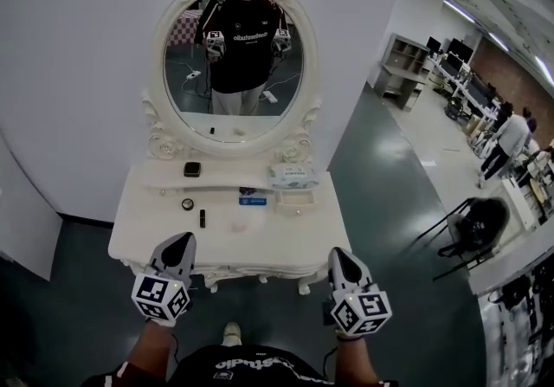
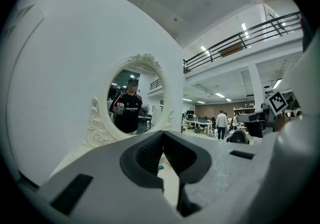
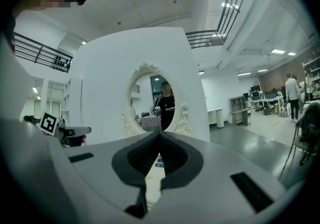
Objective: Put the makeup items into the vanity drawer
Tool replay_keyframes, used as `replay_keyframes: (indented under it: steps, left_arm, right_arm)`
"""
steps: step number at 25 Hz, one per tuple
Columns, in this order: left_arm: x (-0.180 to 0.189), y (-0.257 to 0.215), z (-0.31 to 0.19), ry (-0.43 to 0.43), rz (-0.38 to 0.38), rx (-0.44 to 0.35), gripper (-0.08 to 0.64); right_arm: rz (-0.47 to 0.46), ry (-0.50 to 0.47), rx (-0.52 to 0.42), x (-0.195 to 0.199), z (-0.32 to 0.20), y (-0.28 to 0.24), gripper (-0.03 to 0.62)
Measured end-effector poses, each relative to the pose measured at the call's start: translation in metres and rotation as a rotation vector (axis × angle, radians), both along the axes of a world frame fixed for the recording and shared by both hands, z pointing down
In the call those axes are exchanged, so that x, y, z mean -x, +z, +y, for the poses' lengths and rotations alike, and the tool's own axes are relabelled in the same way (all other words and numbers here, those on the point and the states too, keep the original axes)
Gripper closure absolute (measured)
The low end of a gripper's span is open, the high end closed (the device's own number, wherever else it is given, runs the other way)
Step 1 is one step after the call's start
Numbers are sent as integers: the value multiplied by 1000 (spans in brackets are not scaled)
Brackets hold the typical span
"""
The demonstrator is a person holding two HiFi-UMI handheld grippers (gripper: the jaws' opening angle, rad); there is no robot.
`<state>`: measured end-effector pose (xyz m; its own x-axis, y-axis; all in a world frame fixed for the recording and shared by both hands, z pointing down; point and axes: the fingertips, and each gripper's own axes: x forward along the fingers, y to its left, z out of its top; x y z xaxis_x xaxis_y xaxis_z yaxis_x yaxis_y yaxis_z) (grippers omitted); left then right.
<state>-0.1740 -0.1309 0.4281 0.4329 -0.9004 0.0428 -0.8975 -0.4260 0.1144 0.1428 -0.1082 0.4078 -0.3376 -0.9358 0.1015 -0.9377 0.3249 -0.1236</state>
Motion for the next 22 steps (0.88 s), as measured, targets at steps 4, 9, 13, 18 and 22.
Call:
replay_keyframes:
  steps: [4,9,13,18,22]
  left_arm:
    - [11,-1,-27,17,3,-4,555]
    - [21,4,-53,41,7,-3,555]
    - [23,11,-64,62,17,2,554]
    - [23,14,-71,78,25,0,555]
    - [21,14,-80,72,33,-2,554]
  right_arm:
    - [1,10,-1,15,-24,0,589]
    - [9,27,7,29,-43,4,589]
    - [20,33,18,37,-50,8,589]
    - [29,32,14,40,-59,6,589]
    - [31,25,10,38,-67,5,589]
